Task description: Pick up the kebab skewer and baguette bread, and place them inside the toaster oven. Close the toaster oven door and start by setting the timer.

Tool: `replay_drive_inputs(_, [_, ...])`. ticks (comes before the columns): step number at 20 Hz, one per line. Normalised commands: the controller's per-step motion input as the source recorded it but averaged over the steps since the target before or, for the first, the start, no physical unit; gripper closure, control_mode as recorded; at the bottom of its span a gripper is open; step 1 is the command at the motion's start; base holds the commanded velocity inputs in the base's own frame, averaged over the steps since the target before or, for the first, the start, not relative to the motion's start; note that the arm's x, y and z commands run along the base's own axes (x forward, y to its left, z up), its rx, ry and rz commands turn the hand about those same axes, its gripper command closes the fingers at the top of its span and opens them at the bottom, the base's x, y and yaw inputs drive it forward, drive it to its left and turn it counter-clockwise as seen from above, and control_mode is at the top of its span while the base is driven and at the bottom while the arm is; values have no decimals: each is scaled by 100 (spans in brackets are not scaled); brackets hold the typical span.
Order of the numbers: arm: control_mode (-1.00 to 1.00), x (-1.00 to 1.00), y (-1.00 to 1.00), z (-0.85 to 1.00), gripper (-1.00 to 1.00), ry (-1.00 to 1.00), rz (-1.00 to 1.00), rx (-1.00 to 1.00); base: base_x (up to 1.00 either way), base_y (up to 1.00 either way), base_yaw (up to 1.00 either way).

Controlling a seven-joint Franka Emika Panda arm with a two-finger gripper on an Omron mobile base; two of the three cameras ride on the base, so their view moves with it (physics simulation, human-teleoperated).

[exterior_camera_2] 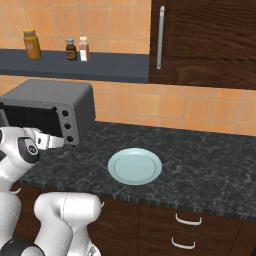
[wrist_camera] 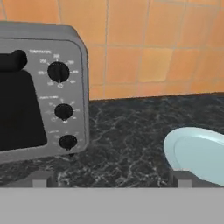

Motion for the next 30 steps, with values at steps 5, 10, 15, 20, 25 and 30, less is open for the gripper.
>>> replay_drive_inputs(5, [-100, 0, 8, 1, -100, 25, 37, -86, 0, 0, 0])
replay_drive_inputs(10, [-100, 0, 4, 13, -100, 25, 39, -74, 0, 0, 0])
replay_drive_inputs(15, [-100, 0, -7, 23, -100, 36, 38, -65, 0, 0, 0])
replay_drive_inputs(20, [-100, 0, -10, 15, -100, 33, 34, -61, 0, 0, 0])
replay_drive_inputs(25, [-100, 1, -6, -18, -100, 20, 26, -58, 0, 0, 0])
replay_drive_inputs(30, [-100, 4, -6, -2, -100, 17, 22, -51, 0, 0, 0])
